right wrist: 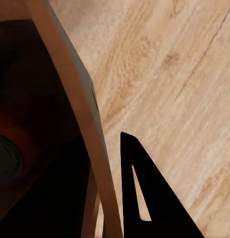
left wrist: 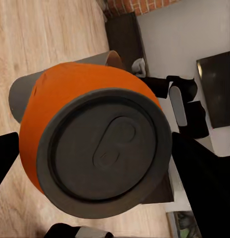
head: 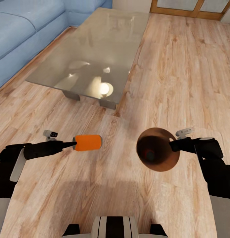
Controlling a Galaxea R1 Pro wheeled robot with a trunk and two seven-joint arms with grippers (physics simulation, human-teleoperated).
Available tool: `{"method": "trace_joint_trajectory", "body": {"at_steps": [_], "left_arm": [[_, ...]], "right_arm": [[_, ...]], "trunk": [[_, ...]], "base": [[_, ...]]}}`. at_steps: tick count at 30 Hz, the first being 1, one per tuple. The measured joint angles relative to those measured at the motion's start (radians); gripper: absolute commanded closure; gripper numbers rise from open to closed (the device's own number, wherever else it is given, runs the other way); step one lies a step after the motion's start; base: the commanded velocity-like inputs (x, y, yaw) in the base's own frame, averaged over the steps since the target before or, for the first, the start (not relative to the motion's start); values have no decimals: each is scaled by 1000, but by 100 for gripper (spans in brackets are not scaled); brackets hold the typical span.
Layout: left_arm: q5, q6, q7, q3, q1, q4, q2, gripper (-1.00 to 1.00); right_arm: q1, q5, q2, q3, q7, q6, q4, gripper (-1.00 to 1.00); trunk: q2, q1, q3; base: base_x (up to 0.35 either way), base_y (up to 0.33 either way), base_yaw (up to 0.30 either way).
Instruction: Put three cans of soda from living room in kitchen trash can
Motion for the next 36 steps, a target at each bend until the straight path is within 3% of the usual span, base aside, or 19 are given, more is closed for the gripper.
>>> {"method": "trace_joint_trajectory", "body": {"at_steps": [5, 6, 9, 15, 17, 20, 22, 25, 28, 29, 31, 34, 36], "left_arm": [[1, 0, 1, -5, -7, -3, -31, 100], [3, 0, 1, -13, -8, -6, -60, 100], [1, 0, 3, -31, -8, -9, -111, 100], [-3, 0, 49, -65, -9, -14, -179, 100], [-1, 0, 59, -88, -9, -24, -191, 100], [1, 0, 67, -109, -9, -46, -201, 100], [6, 0, 68, -117, -9, -65, -204, 100], [12, 0, 68, -118, -9, -75, -204, 100], [59, 0, 68, -118, -14, -87, -205, 100], [95, 0, 78, -119, -32, -93, -208, 100], [108, 0, 132, -137, -48, -95, -226, 100], [109, -4, 276, -229, -57, -85, -247, 100], [114, -2, 337, -256, -58, -82, -253, 100]], "right_arm": [[0, 9, 20, 14, -1, -3, 1, 100], [0, 8, 26, 26, 0, -2, 1, 100], [0, -1, 33, 36, 0, 1, 1, 100], [0, 12, 46, 52, -2, -3, 5, 100], [0, 12, 55, 65, -3, -1, 6, 100], [0, 54, 86, 79, -3, 1, 14, 100], [0, 127, 126, 83, -4, -1, 29, 100], [0, 144, 140, 85, -4, -2, 34, 100], [0, 149, 147, 87, -4, -1, 46, 100], [0, 153, 149, 88, -3, 0, 56, 100], [0, 159, 150, 90, -5, -3, 63, 100], [0, 155, 151, 91, -4, -1, 66, 100], [0, 156, 151, 91, -4, -2, 67, 100]], "trunk": [[35, -19, 16], [42, -23, 19], [63, -34, 28], [105, -57, 47], [119, -65, 53], [140, -77, 63], [154, -84, 69], [175, -96, 78], [196, -107, 88], [203, -111, 91], [217, -119, 97], [231, -127, 103], [231, -127, 103]], "base": [[0, 0, 0], [0, 0, 0], [0, 0, 0], [0, 0, 0], [0, 0, 0], [0, 0, 0], [0, 0, 0], [0, 0, 0], [0, 0, 0], [0, 0, 0], [0, 0, 0], [0, 0, 0], [0, 0, 0]]}}
